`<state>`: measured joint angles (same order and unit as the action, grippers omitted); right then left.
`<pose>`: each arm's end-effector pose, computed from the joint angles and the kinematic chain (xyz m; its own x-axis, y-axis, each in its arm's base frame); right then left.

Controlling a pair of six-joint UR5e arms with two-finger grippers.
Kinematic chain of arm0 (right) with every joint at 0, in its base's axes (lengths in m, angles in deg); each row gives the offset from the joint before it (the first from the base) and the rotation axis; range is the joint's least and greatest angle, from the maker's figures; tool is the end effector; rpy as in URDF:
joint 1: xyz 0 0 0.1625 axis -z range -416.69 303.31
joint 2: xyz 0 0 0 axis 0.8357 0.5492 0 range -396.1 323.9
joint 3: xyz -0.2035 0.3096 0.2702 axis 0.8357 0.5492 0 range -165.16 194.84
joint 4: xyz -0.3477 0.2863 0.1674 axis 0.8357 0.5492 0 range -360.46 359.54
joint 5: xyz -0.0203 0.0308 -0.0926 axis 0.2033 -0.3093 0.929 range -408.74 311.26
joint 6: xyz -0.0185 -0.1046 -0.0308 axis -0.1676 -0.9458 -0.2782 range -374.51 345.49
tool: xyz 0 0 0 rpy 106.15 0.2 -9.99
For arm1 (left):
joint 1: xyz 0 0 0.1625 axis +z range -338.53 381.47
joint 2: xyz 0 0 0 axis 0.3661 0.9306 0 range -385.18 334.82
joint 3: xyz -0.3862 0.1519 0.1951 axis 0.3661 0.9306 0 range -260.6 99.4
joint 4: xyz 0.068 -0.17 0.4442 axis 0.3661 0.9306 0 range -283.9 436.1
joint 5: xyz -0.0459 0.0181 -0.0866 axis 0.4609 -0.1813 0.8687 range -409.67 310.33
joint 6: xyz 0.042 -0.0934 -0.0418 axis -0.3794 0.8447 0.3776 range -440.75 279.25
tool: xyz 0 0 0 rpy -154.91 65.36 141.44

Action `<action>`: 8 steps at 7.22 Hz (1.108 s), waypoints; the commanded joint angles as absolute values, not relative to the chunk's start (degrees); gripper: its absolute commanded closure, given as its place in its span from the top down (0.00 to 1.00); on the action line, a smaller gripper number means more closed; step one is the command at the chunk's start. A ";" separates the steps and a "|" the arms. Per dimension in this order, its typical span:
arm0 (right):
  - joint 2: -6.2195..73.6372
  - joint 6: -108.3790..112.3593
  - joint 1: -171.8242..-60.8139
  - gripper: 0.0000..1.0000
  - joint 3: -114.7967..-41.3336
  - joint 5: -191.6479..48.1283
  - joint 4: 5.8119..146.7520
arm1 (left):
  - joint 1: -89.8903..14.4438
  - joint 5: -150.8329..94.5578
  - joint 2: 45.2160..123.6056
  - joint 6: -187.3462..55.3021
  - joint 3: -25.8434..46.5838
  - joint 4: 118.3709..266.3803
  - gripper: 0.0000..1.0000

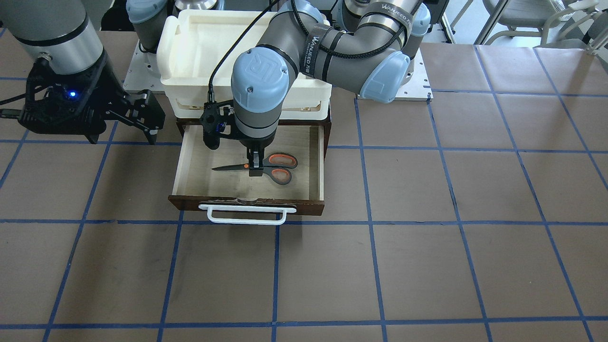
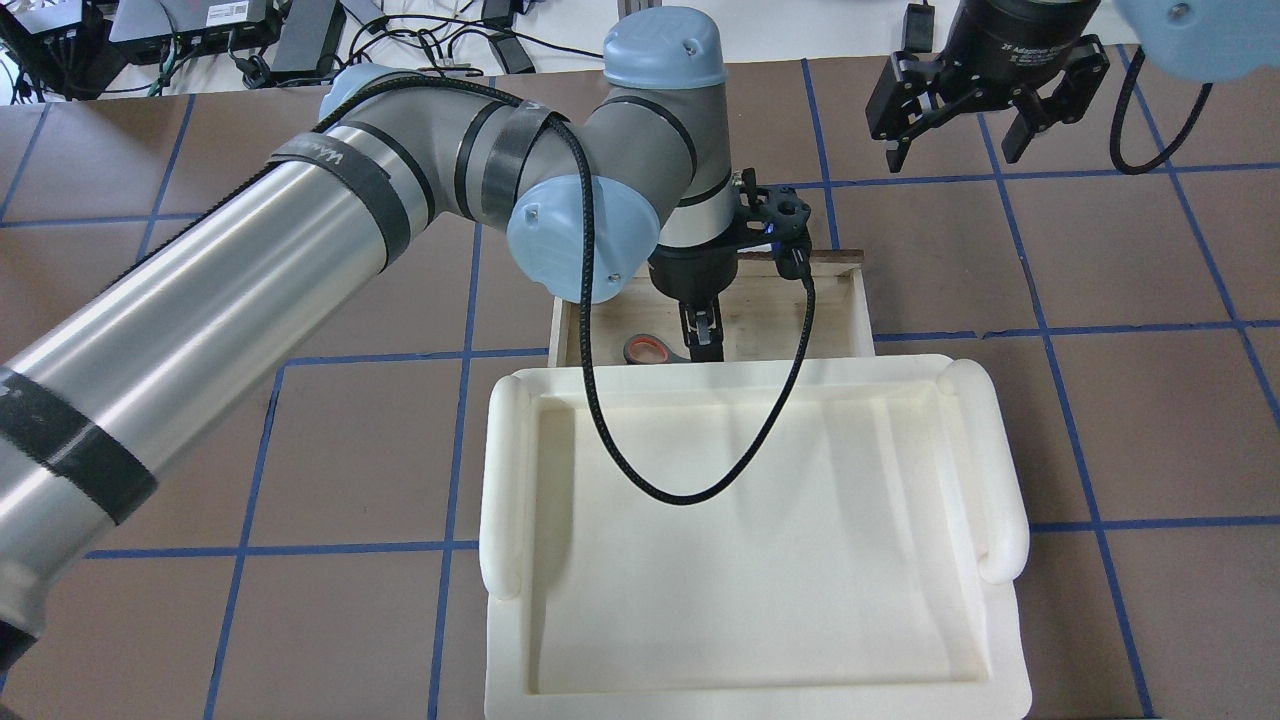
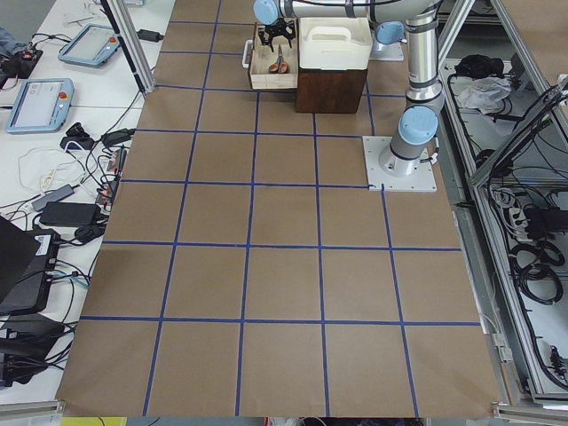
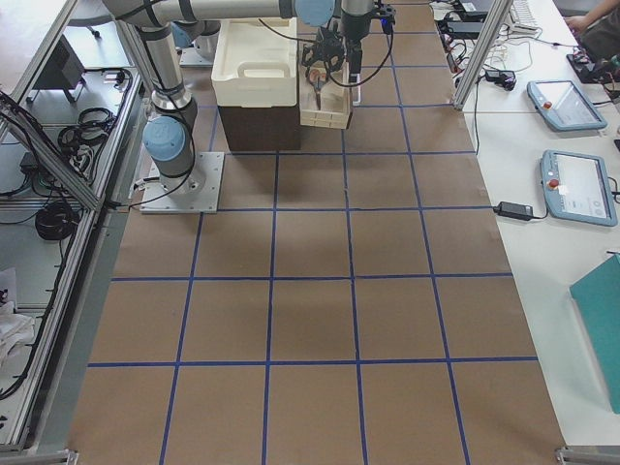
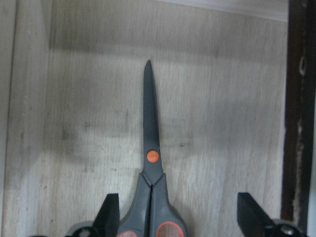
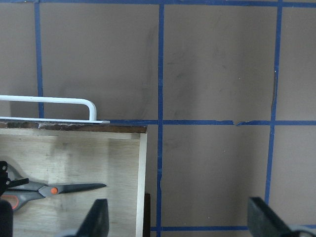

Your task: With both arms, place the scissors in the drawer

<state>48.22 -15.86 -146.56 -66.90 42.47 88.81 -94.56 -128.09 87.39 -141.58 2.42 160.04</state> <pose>0.1297 -0.6100 0.5323 -0.9995 -0.0206 0.0219 -0.0213 0.9993 -0.0318 -0.4474 -0.5616 0.3386 -0.0582 0.9687 0.2412 0.9923 0.0826 -0.0921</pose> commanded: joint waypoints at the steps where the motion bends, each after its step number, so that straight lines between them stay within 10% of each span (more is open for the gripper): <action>1: 48.28 -15.83 -146.69 1.00 -66.90 42.23 88.74 | -94.46 -127.98 85.39 -141.48 1.93 160.21 0.97; 8: 49.24 -12.49 -146.95 1.00 -68.56 39.86 88.83 | -73.33 -129.99 67.83 -131.34 -0.36 162.75 1.00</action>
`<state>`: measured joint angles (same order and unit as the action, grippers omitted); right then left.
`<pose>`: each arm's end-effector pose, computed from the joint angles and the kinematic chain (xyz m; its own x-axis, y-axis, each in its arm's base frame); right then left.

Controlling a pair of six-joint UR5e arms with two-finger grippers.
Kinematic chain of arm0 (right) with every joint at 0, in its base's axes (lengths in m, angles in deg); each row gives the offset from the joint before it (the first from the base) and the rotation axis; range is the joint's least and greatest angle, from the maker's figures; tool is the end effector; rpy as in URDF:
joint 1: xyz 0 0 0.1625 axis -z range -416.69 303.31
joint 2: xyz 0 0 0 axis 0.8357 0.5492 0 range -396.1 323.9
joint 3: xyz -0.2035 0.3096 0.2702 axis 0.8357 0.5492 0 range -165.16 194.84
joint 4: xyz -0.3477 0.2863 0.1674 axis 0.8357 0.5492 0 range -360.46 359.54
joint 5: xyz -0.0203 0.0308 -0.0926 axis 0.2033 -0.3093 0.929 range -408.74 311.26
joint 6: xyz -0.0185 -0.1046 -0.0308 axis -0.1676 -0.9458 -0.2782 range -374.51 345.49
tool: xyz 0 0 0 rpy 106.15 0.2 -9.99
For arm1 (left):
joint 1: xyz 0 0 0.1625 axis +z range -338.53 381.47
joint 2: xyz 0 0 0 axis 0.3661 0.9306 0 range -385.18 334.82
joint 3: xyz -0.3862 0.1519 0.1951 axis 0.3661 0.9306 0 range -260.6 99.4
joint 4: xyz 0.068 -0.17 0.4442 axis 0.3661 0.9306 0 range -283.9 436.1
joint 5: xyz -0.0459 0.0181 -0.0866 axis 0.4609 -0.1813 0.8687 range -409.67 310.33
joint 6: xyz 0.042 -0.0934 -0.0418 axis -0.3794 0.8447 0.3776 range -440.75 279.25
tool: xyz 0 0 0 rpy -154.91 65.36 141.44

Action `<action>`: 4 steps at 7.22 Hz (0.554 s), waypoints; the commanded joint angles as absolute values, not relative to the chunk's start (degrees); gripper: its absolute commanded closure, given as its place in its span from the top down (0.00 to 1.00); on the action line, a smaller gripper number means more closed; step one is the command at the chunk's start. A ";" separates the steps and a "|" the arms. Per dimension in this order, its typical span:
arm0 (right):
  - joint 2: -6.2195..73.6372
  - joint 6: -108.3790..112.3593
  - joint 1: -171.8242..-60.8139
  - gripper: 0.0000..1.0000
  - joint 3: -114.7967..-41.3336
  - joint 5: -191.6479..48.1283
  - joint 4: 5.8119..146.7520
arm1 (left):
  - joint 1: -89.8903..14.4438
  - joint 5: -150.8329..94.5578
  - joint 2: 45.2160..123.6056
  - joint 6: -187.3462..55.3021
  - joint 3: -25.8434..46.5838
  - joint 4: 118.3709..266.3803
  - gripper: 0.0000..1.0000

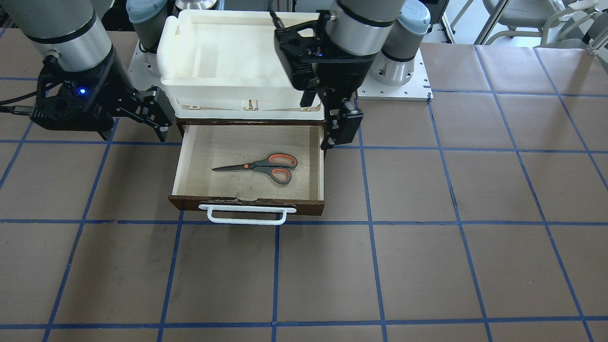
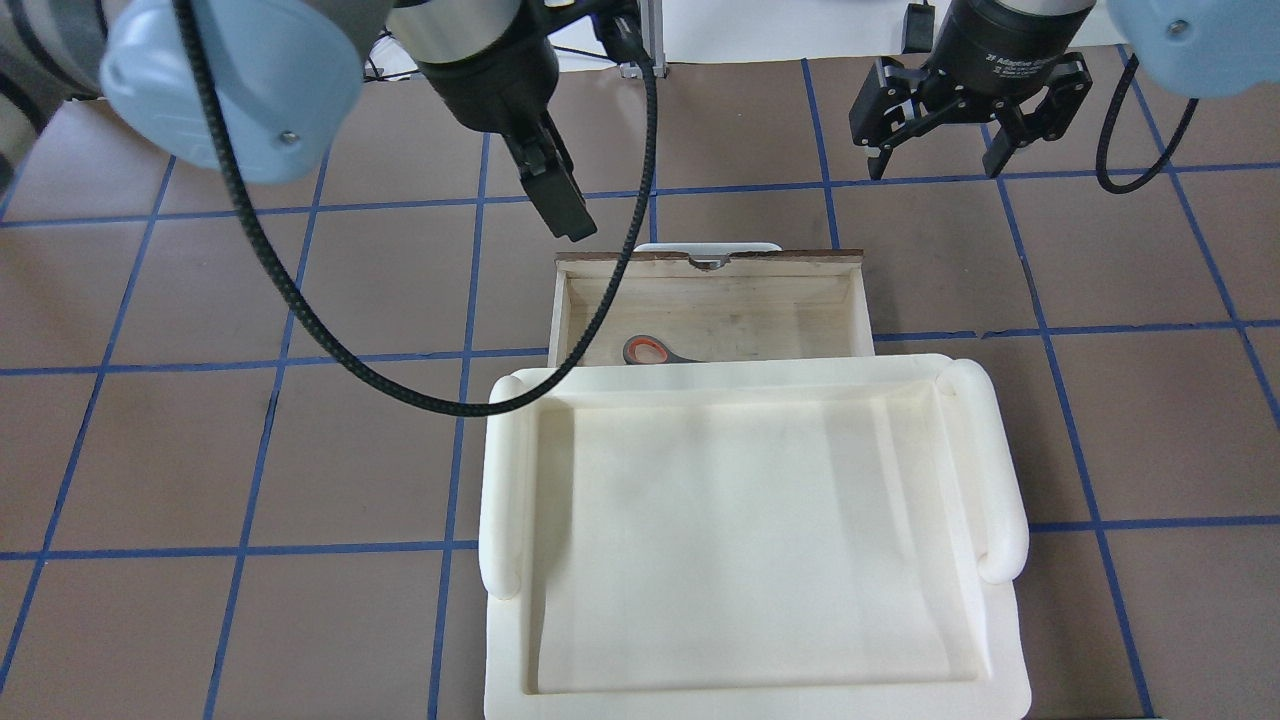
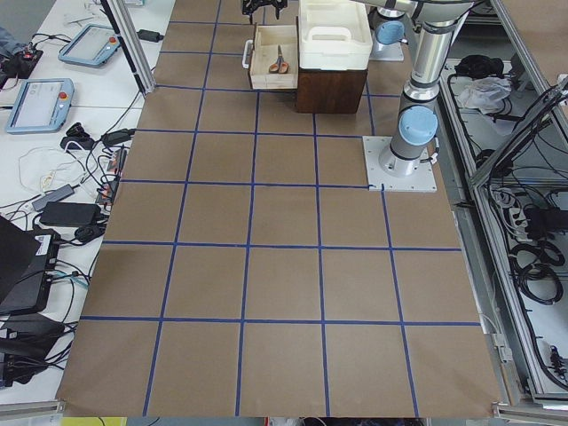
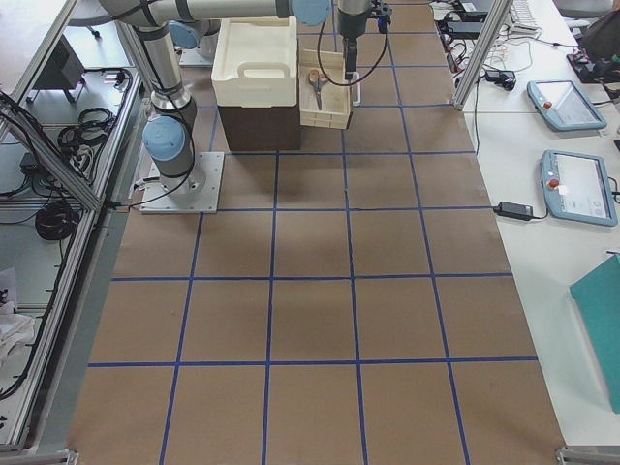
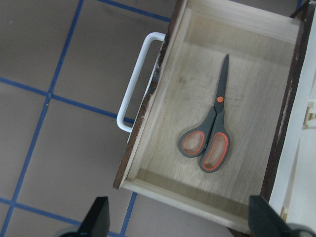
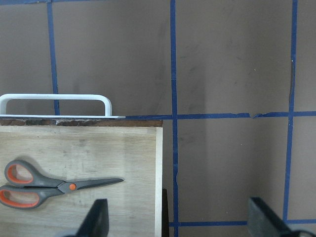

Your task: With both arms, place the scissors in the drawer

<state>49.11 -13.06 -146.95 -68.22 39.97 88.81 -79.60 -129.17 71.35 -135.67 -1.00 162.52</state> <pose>0.1386 -0.6014 0.5287 -0.9995 0.0202 -0.0231 0.0208 0.9995 -0.0242 -0.2708 -0.5845 0.5544 -0.3961 0.9182 -0.0021 0.8954 0.3858 -0.2224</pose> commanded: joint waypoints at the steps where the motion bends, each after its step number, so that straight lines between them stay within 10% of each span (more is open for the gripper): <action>1: 49.50 -12.49 -146.86 1.00 -68.65 40.81 88.66 | -69.27 -132.44 66.41 -122.94 0.34 162.84 1.00; 4: 50.21 -12.31 -146.86 1.00 -68.65 40.91 88.66 | -62.83 -137.45 63.68 -97.61 4.81 162.75 1.00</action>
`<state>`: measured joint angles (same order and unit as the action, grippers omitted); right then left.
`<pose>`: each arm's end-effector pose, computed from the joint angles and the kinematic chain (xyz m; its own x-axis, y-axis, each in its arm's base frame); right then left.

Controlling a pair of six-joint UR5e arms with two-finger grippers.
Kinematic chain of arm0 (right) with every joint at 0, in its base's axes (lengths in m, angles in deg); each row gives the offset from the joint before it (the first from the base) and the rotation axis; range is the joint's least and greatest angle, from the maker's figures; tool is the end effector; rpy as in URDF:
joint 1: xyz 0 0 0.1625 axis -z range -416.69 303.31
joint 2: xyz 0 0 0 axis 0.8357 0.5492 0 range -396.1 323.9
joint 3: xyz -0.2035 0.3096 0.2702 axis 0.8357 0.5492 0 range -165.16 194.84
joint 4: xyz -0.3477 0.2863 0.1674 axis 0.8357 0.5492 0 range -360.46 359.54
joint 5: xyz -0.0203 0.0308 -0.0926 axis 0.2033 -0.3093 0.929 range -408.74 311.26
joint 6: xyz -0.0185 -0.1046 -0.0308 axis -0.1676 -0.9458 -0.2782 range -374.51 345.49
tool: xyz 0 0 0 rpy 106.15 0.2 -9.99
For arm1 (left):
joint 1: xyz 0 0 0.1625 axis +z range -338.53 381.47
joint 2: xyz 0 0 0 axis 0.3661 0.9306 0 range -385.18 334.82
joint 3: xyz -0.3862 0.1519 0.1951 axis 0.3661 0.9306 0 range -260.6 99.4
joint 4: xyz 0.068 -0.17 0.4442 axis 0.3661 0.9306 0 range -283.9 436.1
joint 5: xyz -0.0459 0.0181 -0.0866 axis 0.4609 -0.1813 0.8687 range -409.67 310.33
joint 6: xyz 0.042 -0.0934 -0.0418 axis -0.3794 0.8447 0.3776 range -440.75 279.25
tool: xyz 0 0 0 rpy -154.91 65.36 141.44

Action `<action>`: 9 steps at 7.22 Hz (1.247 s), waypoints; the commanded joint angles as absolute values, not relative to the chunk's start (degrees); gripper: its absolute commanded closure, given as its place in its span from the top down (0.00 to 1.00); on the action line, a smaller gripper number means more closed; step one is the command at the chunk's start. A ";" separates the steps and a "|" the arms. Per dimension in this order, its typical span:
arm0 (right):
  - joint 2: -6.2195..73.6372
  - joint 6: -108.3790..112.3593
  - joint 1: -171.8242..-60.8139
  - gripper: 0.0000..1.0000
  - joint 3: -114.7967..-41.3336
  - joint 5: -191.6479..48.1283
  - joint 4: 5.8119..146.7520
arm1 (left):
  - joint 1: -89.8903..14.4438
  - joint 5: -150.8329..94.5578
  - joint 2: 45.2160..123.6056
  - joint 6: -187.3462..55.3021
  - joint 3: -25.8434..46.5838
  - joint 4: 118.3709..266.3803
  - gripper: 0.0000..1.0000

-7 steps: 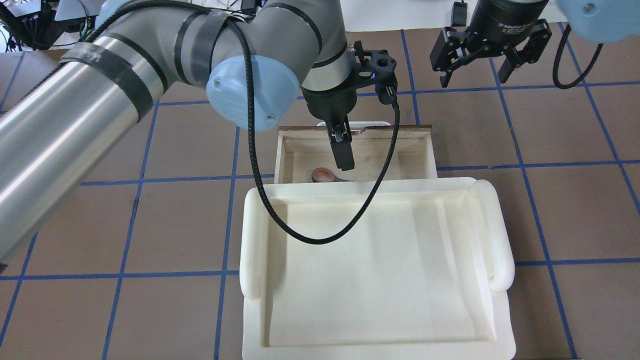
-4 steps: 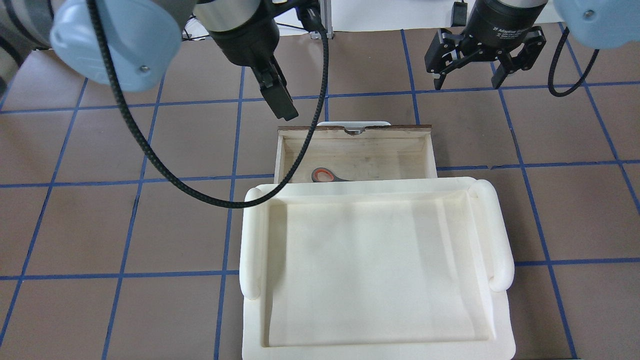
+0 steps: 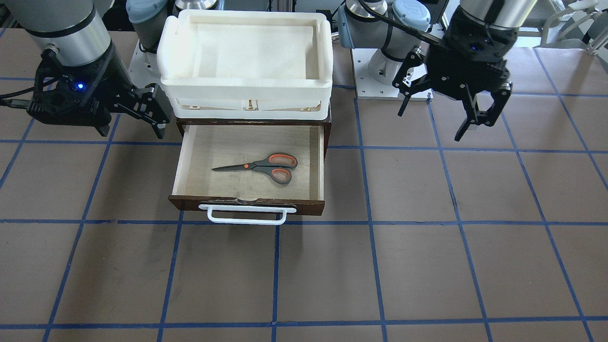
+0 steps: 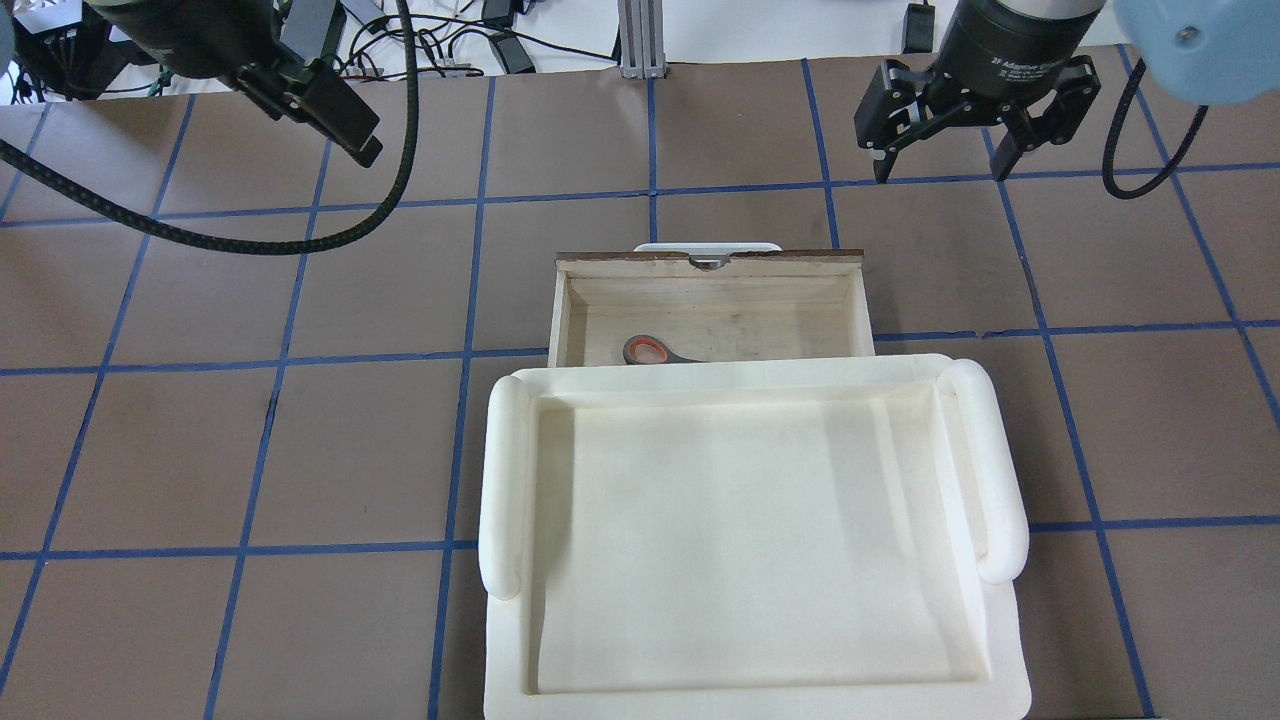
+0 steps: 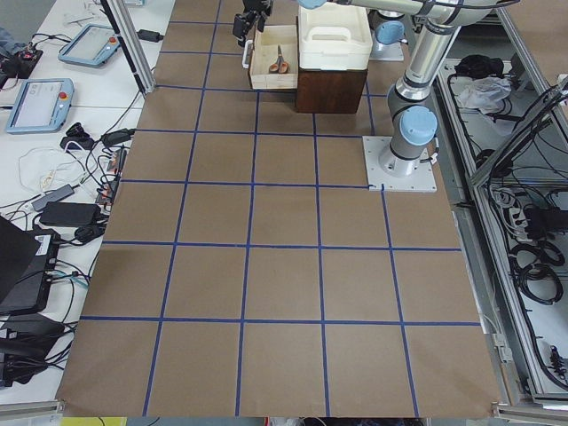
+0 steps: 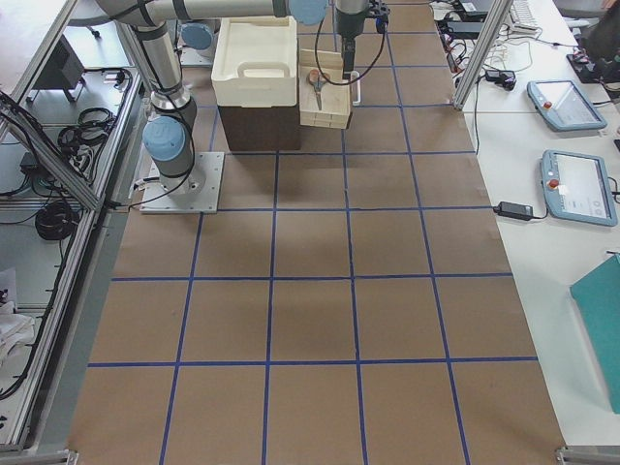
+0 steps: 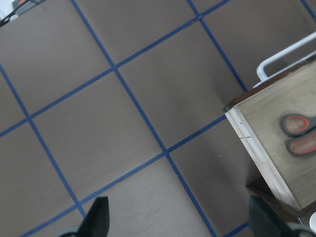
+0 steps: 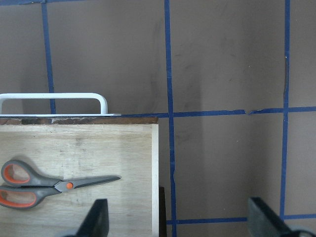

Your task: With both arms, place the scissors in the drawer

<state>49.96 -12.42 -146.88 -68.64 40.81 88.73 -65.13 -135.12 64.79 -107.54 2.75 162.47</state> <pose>0.1362 -0.5953 0.5333 -0.9994 0.0329 -0.0090 0.0332 0.9990 -0.0306 -0.1078 -0.5834 0.5842 -0.9153 0.4026 -0.0109 0.3968 0.8970 -0.1949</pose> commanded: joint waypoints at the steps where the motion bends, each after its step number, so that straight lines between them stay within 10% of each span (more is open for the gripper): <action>1: 50.82 -12.31 -146.95 1.00 -68.65 40.91 88.83 | -62.81 -140.43 61.67 -88.58 7.44 163.63 1.00; 9: 51.00 -12.31 -146.86 1.00 -68.65 41.00 86.31 | -68.88 -141.77 59.45 -71.34 9.75 165.31 1.00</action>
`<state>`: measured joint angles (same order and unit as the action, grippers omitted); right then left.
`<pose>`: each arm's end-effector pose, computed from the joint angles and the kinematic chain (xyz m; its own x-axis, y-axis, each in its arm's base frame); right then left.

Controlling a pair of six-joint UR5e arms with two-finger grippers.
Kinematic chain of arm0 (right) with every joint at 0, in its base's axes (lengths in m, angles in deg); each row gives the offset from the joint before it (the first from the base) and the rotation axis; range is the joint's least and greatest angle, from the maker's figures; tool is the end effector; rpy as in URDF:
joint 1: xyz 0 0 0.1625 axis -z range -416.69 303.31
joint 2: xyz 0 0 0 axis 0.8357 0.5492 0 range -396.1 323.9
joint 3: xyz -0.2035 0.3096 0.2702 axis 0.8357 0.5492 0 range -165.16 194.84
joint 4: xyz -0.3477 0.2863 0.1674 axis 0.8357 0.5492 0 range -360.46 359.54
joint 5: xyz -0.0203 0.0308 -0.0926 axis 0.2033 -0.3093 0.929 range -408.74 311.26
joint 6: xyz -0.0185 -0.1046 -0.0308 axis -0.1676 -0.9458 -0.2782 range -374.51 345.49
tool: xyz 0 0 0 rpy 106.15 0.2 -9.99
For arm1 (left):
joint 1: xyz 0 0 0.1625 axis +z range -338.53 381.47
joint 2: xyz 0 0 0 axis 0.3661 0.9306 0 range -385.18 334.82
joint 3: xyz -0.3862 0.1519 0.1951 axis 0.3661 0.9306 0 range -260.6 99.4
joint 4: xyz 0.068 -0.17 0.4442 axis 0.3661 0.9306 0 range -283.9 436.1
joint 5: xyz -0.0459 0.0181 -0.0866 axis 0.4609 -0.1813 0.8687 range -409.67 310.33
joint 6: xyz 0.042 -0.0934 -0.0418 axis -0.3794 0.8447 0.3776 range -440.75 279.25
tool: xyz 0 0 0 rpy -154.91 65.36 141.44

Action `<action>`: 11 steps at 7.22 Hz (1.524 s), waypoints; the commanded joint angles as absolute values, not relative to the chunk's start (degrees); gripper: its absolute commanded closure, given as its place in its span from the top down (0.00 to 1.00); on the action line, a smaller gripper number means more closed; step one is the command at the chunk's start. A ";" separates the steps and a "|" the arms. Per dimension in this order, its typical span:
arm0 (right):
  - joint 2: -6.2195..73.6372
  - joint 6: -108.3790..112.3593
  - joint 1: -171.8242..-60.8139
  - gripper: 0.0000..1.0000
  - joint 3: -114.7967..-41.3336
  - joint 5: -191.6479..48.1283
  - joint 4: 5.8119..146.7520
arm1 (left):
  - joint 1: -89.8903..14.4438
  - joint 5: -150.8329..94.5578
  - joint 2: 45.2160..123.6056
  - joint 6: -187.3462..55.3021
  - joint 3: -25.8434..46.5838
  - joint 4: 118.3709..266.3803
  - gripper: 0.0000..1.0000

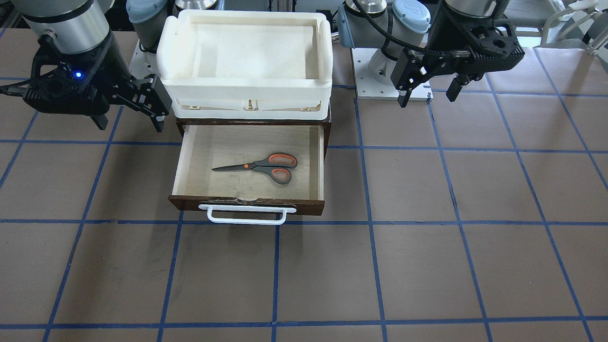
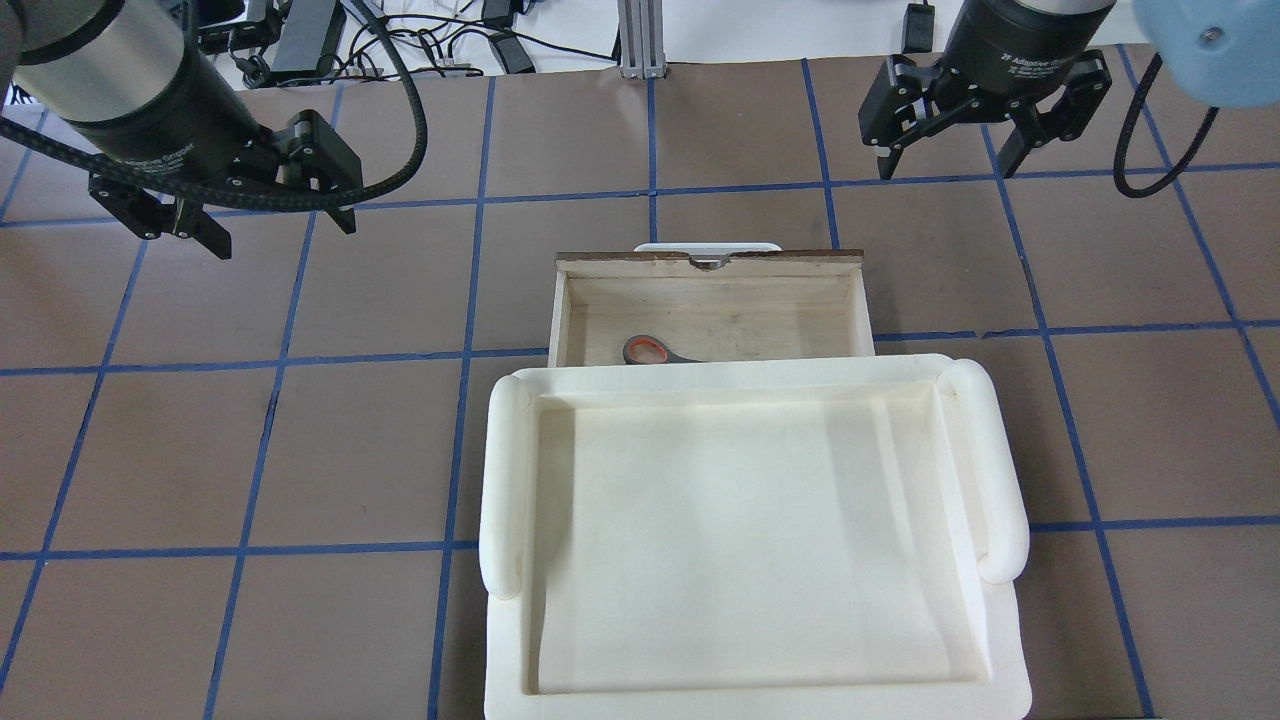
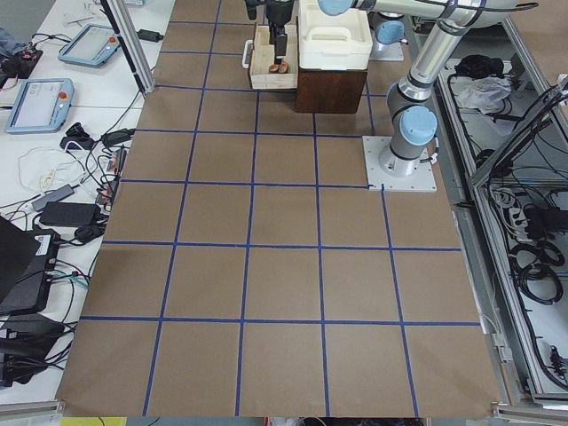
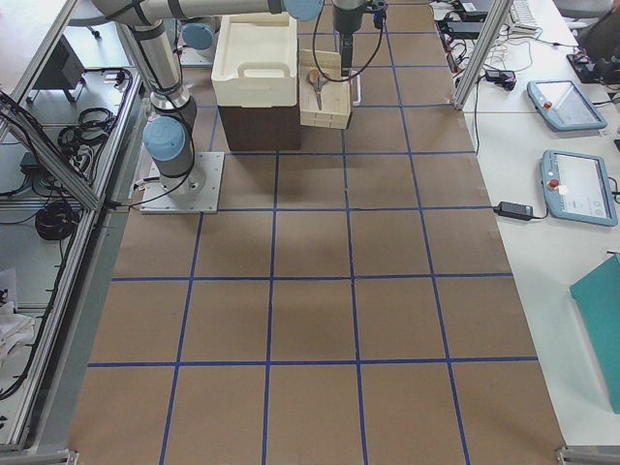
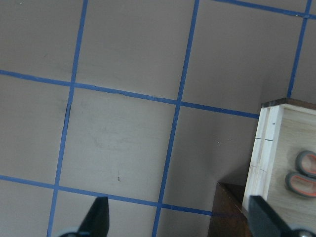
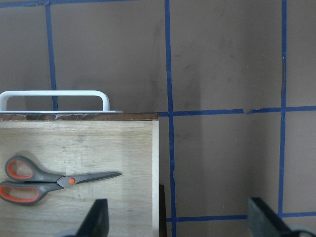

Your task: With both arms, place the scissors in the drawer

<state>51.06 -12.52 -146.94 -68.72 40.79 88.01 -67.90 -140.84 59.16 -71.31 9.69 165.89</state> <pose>0.1369 -0.5865 0.5426 -0.9995 0.0301 -0.0094 0.0304 0.9989 -0.0358 -0.1254 -0.5257 0.5617 -0.9844 -0.1760 -0.0041 -0.1747 0.9796 -0.0991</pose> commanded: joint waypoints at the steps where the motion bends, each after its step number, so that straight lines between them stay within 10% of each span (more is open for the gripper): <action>1: 51.00 -12.40 -146.86 1.00 -68.65 41.00 86.20 | -68.88 -141.69 59.54 -71.35 9.75 164.96 1.00; 11: 51.00 -12.40 -146.86 1.00 -68.74 40.82 86.11 | -69.05 -141.08 59.45 -75.48 11.07 164.86 1.00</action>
<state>51.00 -12.40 -146.94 -68.73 40.71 86.12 -69.03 -141.08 59.39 -75.05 11.03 164.83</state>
